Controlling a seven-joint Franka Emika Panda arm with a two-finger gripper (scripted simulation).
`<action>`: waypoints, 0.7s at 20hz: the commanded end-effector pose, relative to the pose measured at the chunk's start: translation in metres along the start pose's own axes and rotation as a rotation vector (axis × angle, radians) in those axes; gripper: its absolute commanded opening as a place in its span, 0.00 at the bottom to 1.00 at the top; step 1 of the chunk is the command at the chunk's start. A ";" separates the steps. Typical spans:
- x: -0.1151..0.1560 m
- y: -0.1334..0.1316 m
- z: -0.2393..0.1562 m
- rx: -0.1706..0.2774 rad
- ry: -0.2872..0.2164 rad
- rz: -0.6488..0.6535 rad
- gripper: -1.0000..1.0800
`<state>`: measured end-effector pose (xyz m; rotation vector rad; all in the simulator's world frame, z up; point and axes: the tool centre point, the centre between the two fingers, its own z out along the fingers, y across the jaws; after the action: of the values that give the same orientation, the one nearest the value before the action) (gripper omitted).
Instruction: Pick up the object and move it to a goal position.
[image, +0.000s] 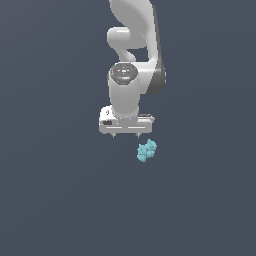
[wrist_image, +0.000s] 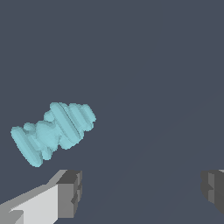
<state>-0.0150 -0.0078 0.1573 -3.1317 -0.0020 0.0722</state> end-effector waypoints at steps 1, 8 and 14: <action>0.000 0.000 0.000 0.000 0.000 0.000 0.96; -0.007 -0.008 0.014 -0.010 -0.028 -0.055 0.96; -0.009 -0.011 0.018 -0.013 -0.036 -0.070 0.96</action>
<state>-0.0253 0.0035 0.1398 -3.1387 -0.1133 0.1298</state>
